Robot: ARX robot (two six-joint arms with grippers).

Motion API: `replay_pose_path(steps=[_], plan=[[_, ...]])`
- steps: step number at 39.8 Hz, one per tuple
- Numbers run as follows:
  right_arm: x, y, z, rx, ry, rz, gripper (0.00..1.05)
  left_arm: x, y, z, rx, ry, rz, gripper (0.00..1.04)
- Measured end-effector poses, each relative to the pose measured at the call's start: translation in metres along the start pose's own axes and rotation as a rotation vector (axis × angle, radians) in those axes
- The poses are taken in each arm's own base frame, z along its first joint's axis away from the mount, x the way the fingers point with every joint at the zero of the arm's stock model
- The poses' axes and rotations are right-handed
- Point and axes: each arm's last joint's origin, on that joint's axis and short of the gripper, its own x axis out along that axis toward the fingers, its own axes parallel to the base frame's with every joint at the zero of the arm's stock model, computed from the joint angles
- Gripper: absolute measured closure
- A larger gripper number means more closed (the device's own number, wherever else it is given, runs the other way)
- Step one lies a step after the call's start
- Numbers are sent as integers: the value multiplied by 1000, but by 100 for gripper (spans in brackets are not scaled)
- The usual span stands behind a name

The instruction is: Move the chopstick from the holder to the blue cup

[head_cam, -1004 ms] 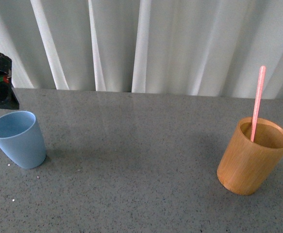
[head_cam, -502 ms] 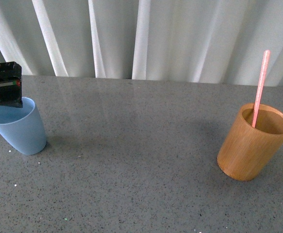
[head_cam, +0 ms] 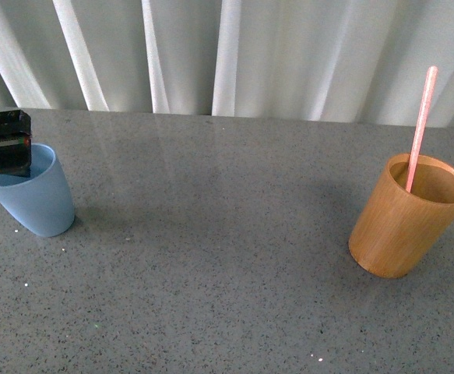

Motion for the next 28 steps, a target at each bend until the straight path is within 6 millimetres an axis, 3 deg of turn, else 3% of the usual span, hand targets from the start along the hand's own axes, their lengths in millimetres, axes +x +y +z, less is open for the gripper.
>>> replay_pose_path(steps=[7,16,24,28], plan=[[0,0,0,0,0,0,10,4,-5,2,21,4,-6,7],[0,0,0,0,0,0,10,17,-19,1,42,51,-55,49],[0,0,0,0,0,0,10,22,-27,-6,85,81,-49,76],[0,0,0,0,0,0,10,21,-31,-8,121,87,-35,96]])
